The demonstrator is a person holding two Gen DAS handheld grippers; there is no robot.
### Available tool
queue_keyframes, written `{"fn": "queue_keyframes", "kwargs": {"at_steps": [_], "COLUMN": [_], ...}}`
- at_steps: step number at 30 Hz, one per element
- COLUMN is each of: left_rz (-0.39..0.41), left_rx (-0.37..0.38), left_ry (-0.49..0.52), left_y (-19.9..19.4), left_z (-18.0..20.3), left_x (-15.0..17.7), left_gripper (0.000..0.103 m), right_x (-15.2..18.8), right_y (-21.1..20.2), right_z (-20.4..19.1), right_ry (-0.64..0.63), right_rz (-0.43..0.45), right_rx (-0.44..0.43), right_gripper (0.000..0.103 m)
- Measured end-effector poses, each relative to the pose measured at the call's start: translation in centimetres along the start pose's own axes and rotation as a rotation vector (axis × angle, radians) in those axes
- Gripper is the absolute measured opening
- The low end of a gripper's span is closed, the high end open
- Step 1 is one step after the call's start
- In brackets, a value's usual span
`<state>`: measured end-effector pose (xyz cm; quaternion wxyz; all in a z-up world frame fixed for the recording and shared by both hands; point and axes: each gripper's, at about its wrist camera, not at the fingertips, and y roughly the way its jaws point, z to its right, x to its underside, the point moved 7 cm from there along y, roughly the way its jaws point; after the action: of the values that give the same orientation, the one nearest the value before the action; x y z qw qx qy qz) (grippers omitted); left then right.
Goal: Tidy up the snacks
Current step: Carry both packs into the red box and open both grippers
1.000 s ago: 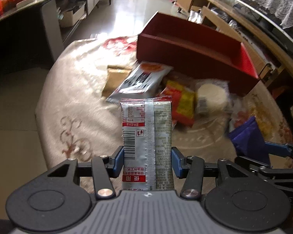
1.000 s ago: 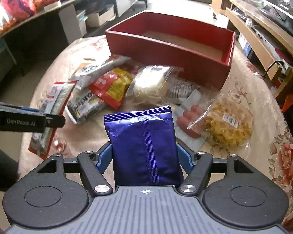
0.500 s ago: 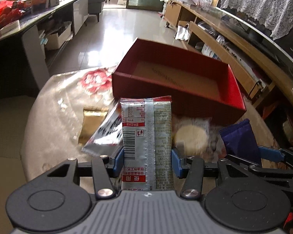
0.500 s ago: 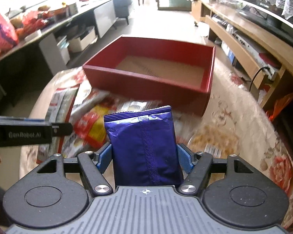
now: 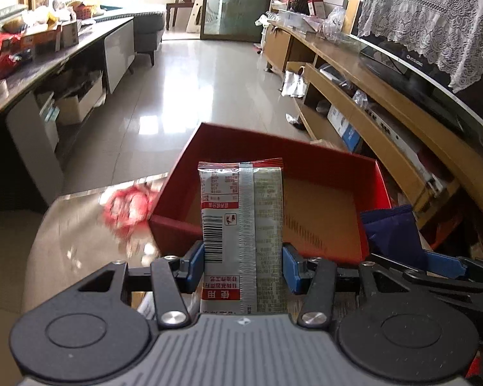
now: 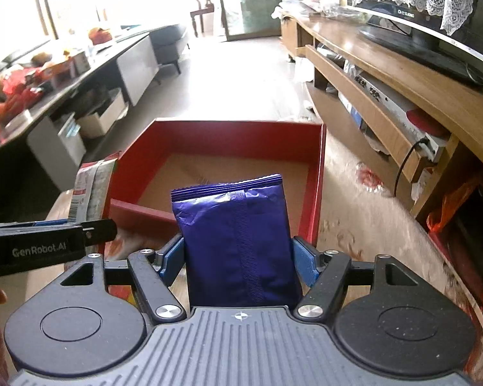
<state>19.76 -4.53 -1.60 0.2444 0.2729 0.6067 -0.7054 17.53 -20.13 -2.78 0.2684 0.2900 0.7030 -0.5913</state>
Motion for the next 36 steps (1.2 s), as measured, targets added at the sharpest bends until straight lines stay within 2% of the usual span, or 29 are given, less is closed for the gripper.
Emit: {"fn": "queue_keyframes", "kwargs": {"at_steps": [6,13,24,32,34,36], "left_rz": [0.011,-0.003,-0.048,-0.056,-0.058,-0.058], "left_rx": [-0.012,-0.039,-0.104,-0.124,-0.121,-0.116], "left_ry": [-0.011,-0.012,0.011,0.025,0.014,0.005], "left_y": [3.1,7.1,12.2,12.9,12.6,12.2], "left_z": [0.6,0.4,-0.3,-0.6,-0.9,-1.1], "left_x": [-2.9,-4.6,-4.1,-3.7,-3.8,-3.8], "left_gripper": [0.049,0.049,0.048,0.046,0.048,0.054], "right_x": [-2.4,-4.0,-4.0,-4.1,-4.2,-4.3], "right_y": [2.2,5.7,10.7,11.5,11.3,11.2], "right_z": [-0.1,0.6,0.8,0.4,0.4,0.5], "right_ry": [0.026,0.041,0.051,-0.008,-0.005,-0.007], "right_rz": [0.012,-0.001,-0.05,-0.028,-0.028,-0.028], "right_rx": [-0.013,0.012,0.017,0.048,0.04,0.041], "right_gripper": [0.075,0.075,0.075,0.078,0.079,0.083]}}
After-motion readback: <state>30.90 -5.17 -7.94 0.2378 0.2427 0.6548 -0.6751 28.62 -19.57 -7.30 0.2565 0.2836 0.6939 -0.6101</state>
